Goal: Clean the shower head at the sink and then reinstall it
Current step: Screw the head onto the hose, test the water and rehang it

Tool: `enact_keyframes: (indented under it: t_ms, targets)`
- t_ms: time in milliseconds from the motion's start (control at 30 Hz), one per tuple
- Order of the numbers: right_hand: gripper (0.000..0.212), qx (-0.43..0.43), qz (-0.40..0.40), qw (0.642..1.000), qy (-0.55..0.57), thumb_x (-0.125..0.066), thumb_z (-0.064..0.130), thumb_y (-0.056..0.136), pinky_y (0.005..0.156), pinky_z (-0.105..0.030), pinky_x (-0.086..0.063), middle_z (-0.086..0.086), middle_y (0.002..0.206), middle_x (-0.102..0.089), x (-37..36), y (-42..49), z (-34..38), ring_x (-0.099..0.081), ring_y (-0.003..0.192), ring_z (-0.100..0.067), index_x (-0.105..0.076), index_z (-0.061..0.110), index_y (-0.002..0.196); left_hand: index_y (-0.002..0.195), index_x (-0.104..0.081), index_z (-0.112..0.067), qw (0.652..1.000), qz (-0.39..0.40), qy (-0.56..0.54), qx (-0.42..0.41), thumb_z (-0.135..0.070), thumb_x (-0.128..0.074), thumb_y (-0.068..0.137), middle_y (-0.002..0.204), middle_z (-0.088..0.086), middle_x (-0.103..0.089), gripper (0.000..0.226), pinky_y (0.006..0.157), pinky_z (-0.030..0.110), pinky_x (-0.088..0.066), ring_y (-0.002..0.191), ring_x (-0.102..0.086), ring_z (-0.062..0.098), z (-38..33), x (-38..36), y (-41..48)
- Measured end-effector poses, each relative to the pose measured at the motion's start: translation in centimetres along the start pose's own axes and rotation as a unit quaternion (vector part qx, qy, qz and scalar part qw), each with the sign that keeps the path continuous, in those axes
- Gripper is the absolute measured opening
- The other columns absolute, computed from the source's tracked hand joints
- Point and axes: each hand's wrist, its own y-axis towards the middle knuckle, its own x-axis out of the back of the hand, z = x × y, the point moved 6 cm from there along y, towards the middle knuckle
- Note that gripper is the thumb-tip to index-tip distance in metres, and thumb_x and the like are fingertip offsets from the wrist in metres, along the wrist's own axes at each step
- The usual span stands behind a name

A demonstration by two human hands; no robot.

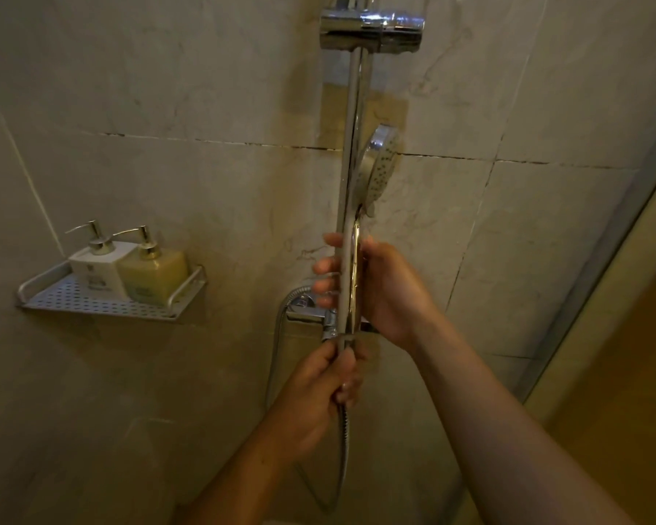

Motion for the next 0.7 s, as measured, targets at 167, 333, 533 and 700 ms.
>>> enact_keyframes:
  t_ms: [167, 333, 533, 700]
  targets:
    - [0.036, 0.045, 0.024, 0.992, -0.116, -0.04, 0.018, 0.105, 0.085, -0.053, -0.057, -0.019, 0.107, -0.07, 1.6, -0.6, 0.7, -0.07, 0.093, -0.036, -0.048, -0.007, 0.13, 0.099, -0.062, -0.011, 1.0, 0.007, 0.005, 0.024, -0.03, -0.054, 0.09, 0.062, -0.004, -0.038, 0.023, 0.053, 0.022, -0.031, 0.05, -0.033, 0.005, 0.0, 0.1, -0.3]
    - [0.025, 0.082, -0.096, 0.949, -0.288, -0.065, 0.023, 0.094, 0.066, -0.038, -0.061, -0.012, 0.088, -0.073, 2.6, -0.8, 1.6, -0.073, 0.075, -0.026, -0.056, 0.001, 0.103, 0.097, -0.064, -0.018, 0.997, -0.018, 0.067, 0.023, -0.037, -0.056, 0.089, 0.06, -0.01, -0.043, 0.022, 0.053, 0.02, -0.034, 0.052, -0.037, 0.004, 0.6, 0.1, -0.1]
    - [0.044, 0.115, -0.19, 0.876, -0.428, -0.071, 0.054, 0.081, 0.067, -0.042, -0.056, 0.0, 0.08, -0.058, 3.6, -0.6, 1.4, -0.056, 0.069, -0.015, -0.057, 0.015, 0.099, 0.098, -0.06, -0.015, 0.997, -0.019, 0.063, 0.034, -0.036, -0.055, 0.089, 0.059, -0.01, -0.043, 0.024, 0.051, 0.019, -0.034, 0.05, -0.035, 0.003, 1.3, -0.8, 0.2]
    - [0.046, 0.03, -0.028, 0.996, -0.084, -0.043, 0.037, 0.103, 0.087, -0.051, -0.057, -0.015, 0.109, -0.068, 3.0, -0.4, -0.1, -0.068, 0.095, -0.03, -0.059, 0.0, 0.126, 0.096, -0.062, -0.016, 0.999, 0.015, 0.032, 0.018, -0.033, -0.054, 0.091, 0.061, -0.009, -0.041, 0.02, 0.05, 0.018, -0.033, 0.049, -0.033, 0.003, 0.8, -1.1, 0.3]
